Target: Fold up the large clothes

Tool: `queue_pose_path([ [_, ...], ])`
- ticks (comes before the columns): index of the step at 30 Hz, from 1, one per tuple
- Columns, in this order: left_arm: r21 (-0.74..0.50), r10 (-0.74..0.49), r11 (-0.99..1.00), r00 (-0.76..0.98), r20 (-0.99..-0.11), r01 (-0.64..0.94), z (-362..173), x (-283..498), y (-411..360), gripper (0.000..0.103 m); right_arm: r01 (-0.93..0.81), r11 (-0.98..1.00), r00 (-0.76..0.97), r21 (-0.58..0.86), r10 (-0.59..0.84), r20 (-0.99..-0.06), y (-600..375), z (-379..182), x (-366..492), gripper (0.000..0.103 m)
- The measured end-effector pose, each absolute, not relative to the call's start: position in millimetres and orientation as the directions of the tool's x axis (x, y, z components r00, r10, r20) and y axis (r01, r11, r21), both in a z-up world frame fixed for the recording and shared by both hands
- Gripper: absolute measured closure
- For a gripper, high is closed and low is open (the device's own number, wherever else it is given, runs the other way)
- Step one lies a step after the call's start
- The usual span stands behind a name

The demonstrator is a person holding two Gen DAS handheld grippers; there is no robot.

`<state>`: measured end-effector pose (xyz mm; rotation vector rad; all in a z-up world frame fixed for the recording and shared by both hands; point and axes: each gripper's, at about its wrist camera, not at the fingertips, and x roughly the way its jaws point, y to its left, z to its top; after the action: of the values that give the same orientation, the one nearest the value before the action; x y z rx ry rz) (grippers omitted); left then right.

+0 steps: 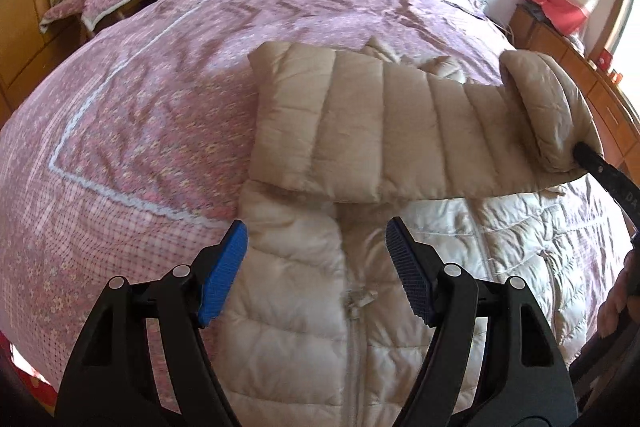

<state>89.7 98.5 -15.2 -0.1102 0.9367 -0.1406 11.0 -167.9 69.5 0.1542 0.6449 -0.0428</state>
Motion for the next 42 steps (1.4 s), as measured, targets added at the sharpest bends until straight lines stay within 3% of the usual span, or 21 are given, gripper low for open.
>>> queue_pose_path([
  [8, -0.128, -0.196, 0.979, 0.582, -0.789, 0.157, -9.6, 91.8, 58.9, 0.031, 0.206, 0.971, 0.729, 0.124, -0.068, -0.681, -227.0, 33.3, 10.0, 0.1],
  [17, -0.111, -0.211, 0.972, 0.566, -0.797, 0.207, -17.5, 97.4, 29.9, 0.031, 0.155, 0.98, 0.671, 0.126, -0.011, -0.742, -224.9, -1.4, 15.9, 0.095],
  [22, -0.107, -0.212, 0.971, 0.563, -0.799, 0.214, -19.6, 93.2, 27.4, 0.031, 0.116, 0.984, 0.673, 0.135, 0.022, -0.739, -221.5, 1.4, 9.7, 0.078],
  [27, -0.109, -0.208, 0.973, 0.558, -0.803, 0.206, -22.7, 92.5, 30.1, 0.031, 0.088, 0.987, 0.665, 0.134, 0.041, -0.746, -217.2, 2.2, 0.1, 0.071],
  [29, -0.112, -0.208, 0.973, 0.557, -0.804, 0.202, -23.7, 93.8, 31.0, 0.031, 0.082, 0.988, 0.663, 0.134, 0.047, -0.747, -214.7, 3.0, -4.7, 0.06],
  [30, -0.113, -0.207, 0.973, 0.557, -0.804, 0.2, -24.0, 92.8, 31.9, 0.031, 0.077, 0.988, 0.663, 0.133, 0.05, -0.747, -213.6, 3.7, -7.1, 0.04],
  [31, -0.113, -0.207, 0.974, 0.557, -0.804, 0.199, -24.1, 92.5, 32.5, 0.031, 0.07, 0.988, 0.666, 0.137, 0.056, -0.743, -212.6, 4.5, -10.3, 0.026],
  [38, -0.116, -0.203, 0.975, 0.557, -0.805, 0.187, -23.8, 91.2, 37.0, 0.031, 0.03, 0.996, 0.691, 0.084, 0.04, -0.722, -199.1, 18.9, -25.0, 0.024],
  [42, -0.115, -0.199, 0.976, 0.561, -0.804, 0.183, -22.3, 89.7, 38.4, 0.031, 0.039, 0.997, 0.713, 0.072, 0.023, -0.701, -196.3, 31.6, -25.8, 0.017],
])
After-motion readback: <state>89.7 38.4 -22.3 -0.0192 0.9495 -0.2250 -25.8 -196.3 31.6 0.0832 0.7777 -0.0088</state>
